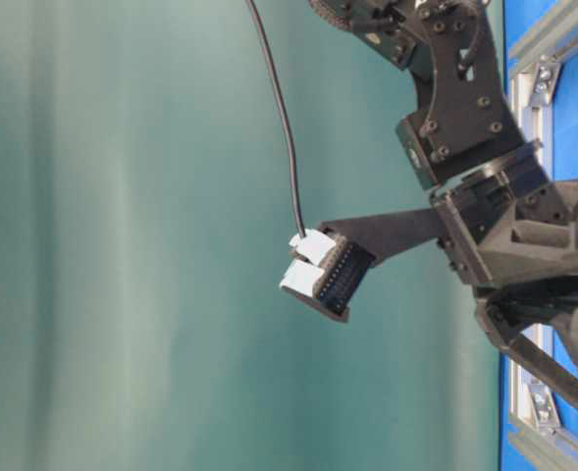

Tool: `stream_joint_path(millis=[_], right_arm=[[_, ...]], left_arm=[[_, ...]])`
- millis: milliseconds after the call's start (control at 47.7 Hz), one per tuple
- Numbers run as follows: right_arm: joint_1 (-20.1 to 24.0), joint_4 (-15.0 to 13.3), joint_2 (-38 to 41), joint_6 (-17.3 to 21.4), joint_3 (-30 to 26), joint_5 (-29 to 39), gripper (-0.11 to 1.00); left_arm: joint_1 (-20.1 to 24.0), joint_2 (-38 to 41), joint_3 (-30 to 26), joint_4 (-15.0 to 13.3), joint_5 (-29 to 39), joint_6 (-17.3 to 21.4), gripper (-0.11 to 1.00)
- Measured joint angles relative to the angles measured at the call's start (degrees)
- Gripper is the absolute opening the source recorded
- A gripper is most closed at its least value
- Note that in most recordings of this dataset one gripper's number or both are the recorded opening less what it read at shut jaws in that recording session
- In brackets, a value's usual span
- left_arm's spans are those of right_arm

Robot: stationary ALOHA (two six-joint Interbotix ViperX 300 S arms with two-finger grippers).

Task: Insert the wire through the string loop located on the left side.
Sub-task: 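Pull the cable leftward through the loop with the left gripper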

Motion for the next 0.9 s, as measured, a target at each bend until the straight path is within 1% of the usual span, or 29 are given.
stream_joint_path(millis=[210,356,629,901], right_arm=[[0.0,0.09,-0.26,0.0,0.0,0.0,0.96],[0.0,0.0,-3.69,0.0,0.0,0.44,0.96],[-0.44,0.0,-10.99,-0.18,0.18,5.8,0.96],[-0.53,0.0,-14.5,-0.18,0.18,8.7,0.96]], left_arm=[[0.0,-0.09,0.0,0.0,0.0,0.0,0.78],[0.0,-0.35,0.0,0.0,0.0,0.18,0.77],[0.44,-0.44,0.0,-0.09,-0.26,0.44,0.77],[0.44,-0.88,0.0,0.18,-1.76,0.7,0.77]])
